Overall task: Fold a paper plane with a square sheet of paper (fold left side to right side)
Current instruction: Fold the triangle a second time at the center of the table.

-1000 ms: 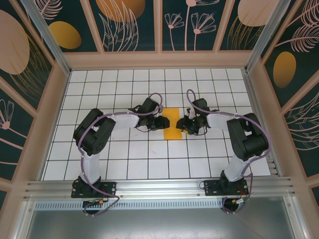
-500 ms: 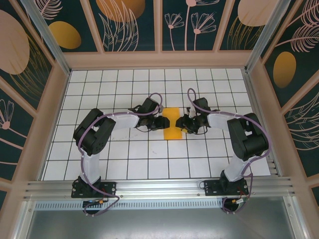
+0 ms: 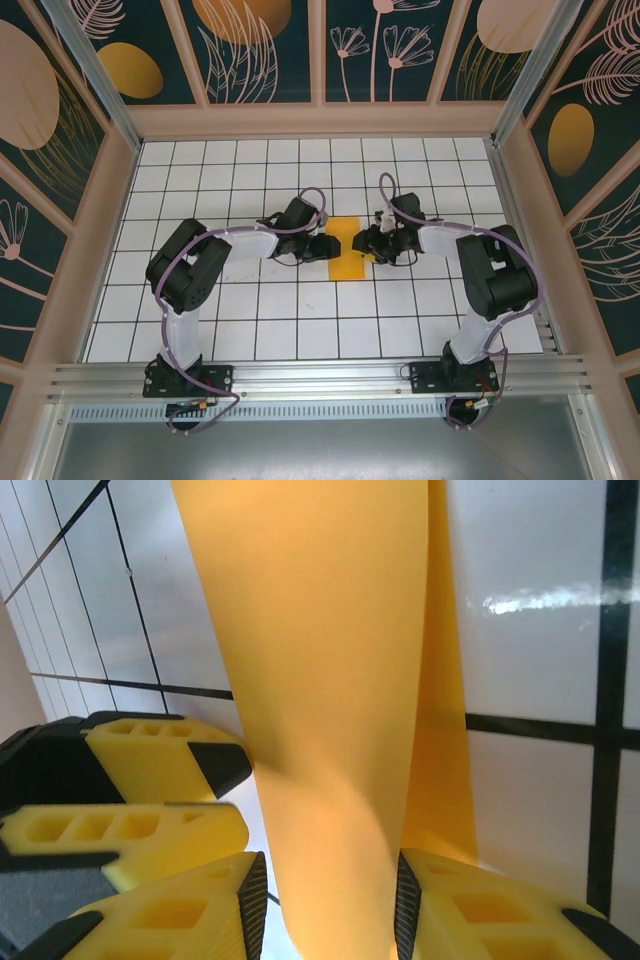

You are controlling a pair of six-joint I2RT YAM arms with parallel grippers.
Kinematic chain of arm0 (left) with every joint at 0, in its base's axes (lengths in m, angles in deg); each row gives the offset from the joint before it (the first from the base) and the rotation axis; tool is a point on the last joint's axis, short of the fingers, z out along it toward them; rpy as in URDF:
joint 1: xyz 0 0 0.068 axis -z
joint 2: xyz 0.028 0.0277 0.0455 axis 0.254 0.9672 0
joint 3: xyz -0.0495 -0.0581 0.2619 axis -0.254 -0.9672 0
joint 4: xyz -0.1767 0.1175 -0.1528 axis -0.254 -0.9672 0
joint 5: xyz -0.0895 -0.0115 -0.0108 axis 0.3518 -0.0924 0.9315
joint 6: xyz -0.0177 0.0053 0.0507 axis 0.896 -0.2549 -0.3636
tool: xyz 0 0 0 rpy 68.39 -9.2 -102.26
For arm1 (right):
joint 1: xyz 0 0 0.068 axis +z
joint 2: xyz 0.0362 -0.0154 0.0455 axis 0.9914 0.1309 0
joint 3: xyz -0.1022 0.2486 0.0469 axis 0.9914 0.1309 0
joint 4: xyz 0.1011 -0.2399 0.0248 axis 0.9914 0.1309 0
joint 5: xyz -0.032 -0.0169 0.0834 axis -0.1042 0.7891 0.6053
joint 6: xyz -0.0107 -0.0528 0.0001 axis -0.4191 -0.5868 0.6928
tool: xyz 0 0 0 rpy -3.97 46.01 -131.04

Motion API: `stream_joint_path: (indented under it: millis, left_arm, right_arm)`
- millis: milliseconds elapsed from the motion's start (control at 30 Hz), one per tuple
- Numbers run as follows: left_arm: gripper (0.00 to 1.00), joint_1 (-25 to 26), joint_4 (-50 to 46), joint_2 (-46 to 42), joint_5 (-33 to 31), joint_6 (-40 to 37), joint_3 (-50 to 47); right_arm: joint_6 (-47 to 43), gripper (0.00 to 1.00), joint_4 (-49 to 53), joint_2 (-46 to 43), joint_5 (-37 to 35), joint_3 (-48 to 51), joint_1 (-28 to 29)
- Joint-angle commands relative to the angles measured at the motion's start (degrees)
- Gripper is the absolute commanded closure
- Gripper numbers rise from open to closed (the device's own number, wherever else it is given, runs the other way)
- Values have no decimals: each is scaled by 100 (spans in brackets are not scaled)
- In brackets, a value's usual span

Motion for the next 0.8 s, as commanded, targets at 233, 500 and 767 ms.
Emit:
stream_joint_path:
  millis: [233,500,767]
  left_arm:
    - [47,58,517,-1359,-346,-601,-746]
    - [41,976,410,-2134,-887,-1222,-1199]
    - [33,1708,-97,-1449,-1918,-1444,-391]
  right_arm:
    - [123,60,251,231,141,-387,-65]
    - [305,60,276,136,320,-483,-76]
    - [485,60,216,14,495,-533,-68]
